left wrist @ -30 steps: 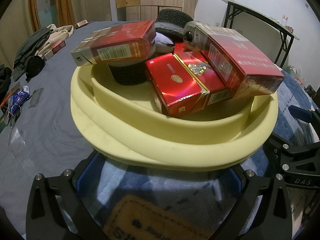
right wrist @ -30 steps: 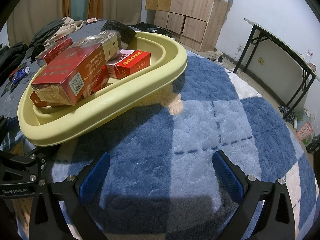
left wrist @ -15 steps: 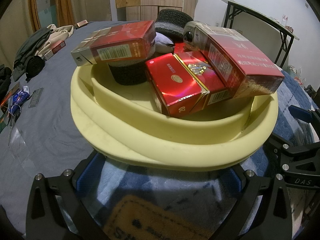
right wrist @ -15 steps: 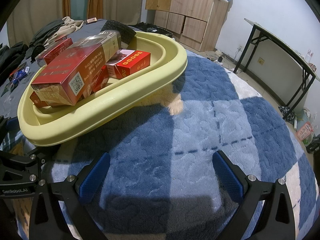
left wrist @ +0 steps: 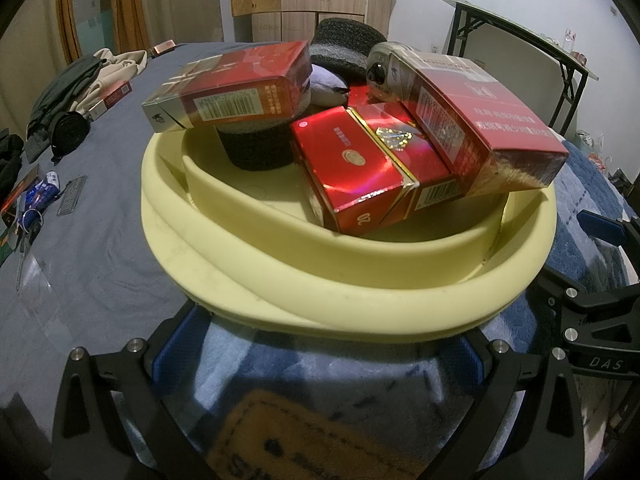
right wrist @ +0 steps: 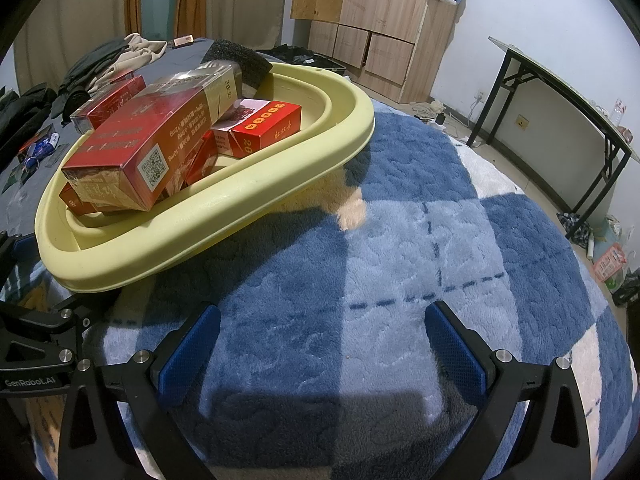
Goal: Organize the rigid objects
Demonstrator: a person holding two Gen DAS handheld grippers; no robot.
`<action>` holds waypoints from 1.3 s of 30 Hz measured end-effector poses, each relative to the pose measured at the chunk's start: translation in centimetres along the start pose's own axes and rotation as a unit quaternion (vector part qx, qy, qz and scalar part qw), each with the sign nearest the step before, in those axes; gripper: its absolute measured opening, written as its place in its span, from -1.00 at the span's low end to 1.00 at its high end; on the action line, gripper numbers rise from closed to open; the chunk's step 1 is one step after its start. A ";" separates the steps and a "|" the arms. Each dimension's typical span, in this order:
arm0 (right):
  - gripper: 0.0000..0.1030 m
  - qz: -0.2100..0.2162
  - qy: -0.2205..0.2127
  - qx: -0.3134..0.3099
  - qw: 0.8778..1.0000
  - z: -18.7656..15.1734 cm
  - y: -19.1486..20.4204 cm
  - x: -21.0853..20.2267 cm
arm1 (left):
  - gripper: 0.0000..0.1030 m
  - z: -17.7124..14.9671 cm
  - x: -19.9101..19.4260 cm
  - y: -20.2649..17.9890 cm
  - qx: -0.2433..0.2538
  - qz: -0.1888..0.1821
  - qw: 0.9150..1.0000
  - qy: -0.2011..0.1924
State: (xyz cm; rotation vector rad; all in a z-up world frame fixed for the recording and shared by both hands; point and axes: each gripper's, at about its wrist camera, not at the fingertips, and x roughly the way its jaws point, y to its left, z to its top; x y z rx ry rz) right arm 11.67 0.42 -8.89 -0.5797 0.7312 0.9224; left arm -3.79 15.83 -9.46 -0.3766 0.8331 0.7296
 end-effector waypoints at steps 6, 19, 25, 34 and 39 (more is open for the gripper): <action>0.99 0.000 0.000 0.000 1.000 0.0 0.0 0.0 | 1.00 0.0 0.0 0.0 0.000 0.000 1.000 0.000; 0.99 0.000 0.000 0.000 1.000 0.0 0.0 0.0 | 1.00 0.0 0.0 0.0 0.000 0.000 1.000 0.000; 0.99 0.000 0.000 0.000 1.000 0.0 0.0 0.0 | 1.00 0.0 0.0 0.1 -0.003 -0.003 1.000 -0.001; 0.99 0.000 0.000 0.000 1.000 0.0 0.1 0.0 | 1.00 -0.2 -0.1 0.1 -0.003 -0.004 1.000 0.000; 0.99 0.000 0.000 0.000 1.000 0.0 0.0 0.0 | 1.00 -0.2 -0.1 0.2 -0.004 -0.005 1.000 -0.001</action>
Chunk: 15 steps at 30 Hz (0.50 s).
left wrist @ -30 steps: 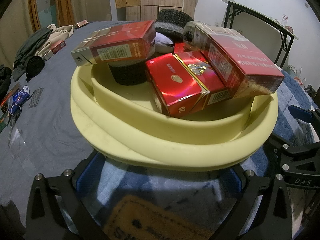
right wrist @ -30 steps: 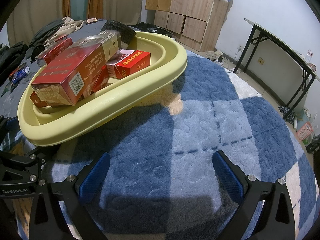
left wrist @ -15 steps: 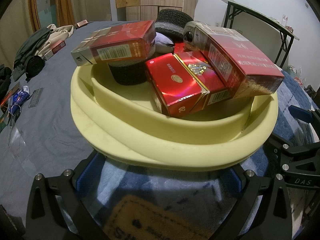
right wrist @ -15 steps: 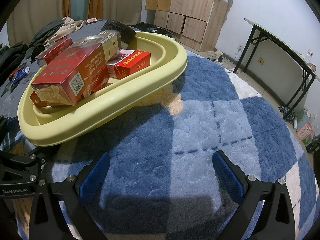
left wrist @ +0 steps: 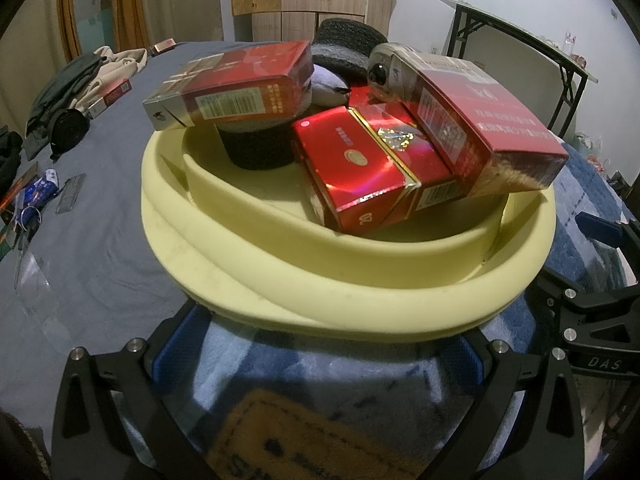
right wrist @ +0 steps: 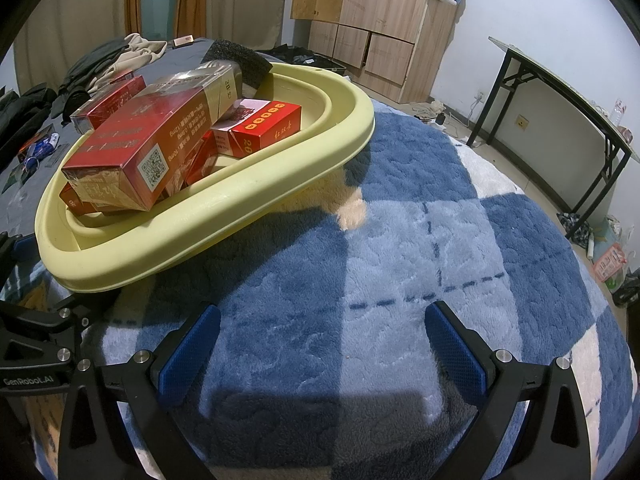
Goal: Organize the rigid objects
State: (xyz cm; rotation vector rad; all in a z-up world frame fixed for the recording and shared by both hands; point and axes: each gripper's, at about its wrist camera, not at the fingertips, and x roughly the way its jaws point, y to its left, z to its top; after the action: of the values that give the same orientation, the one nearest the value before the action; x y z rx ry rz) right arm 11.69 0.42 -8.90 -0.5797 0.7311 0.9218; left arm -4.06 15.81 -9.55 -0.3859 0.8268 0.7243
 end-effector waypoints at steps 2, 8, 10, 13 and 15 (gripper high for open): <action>0.99 0.000 0.000 0.000 1.000 0.0 0.1 0.0 | 1.00 0.0 -0.1 -0.1 0.000 0.000 1.000 0.000; 0.99 0.000 0.000 0.000 1.000 0.0 0.1 0.0 | 1.00 -0.1 -0.1 -0.1 0.000 0.000 1.000 0.000; 0.99 0.000 0.000 0.000 1.000 0.0 0.1 0.0 | 1.00 -0.1 -0.1 -0.1 0.000 0.000 1.000 0.000; 0.99 0.000 0.000 0.000 1.000 0.0 0.1 0.0 | 1.00 -0.1 -0.1 -0.1 0.000 0.000 1.000 0.000; 0.99 0.000 0.000 0.000 1.000 0.0 0.0 0.0 | 1.00 -0.1 0.0 -0.1 0.000 0.000 1.000 0.000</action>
State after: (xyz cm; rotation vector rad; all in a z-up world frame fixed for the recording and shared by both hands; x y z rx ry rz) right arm 11.63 0.41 -8.88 -0.5797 0.7315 0.9220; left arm -4.04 15.70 -9.55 -0.3869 0.8263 0.7237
